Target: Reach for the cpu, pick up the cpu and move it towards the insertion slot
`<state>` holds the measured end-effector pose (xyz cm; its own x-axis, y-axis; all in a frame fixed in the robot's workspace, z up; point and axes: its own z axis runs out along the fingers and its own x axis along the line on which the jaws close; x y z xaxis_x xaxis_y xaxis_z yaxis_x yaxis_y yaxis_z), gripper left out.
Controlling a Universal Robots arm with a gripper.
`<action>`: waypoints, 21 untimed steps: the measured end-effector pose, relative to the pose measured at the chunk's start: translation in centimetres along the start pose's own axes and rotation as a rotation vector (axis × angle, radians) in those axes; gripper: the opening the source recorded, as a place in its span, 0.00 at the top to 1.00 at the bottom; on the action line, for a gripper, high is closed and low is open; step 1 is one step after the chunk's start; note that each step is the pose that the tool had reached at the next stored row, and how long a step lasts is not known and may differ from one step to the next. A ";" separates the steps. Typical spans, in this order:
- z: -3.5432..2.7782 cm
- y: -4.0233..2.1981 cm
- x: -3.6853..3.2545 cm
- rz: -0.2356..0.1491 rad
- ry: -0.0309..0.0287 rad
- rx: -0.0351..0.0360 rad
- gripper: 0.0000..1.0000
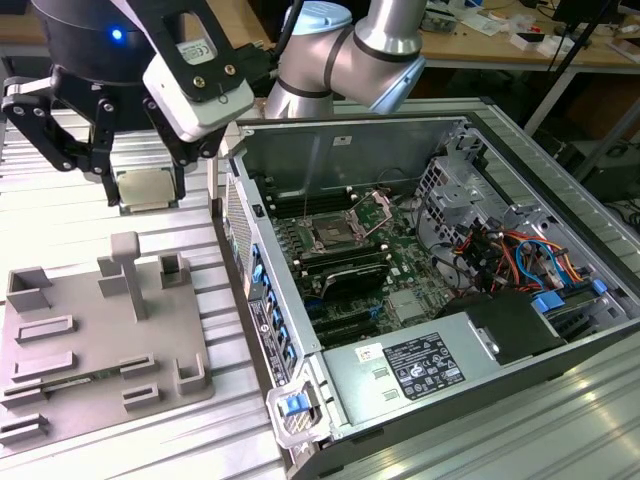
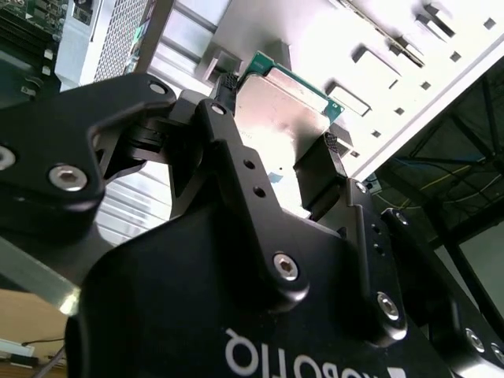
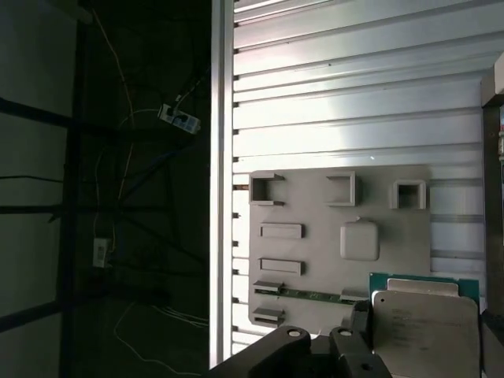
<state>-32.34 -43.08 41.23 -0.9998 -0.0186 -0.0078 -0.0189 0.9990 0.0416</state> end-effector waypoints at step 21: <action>0.02 -0.06 -3.21 0.000 0.0001 0.0001 0.45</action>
<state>-29.13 -43.08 41.23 -0.9998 -0.0186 -0.0078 -0.0189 0.9990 0.0415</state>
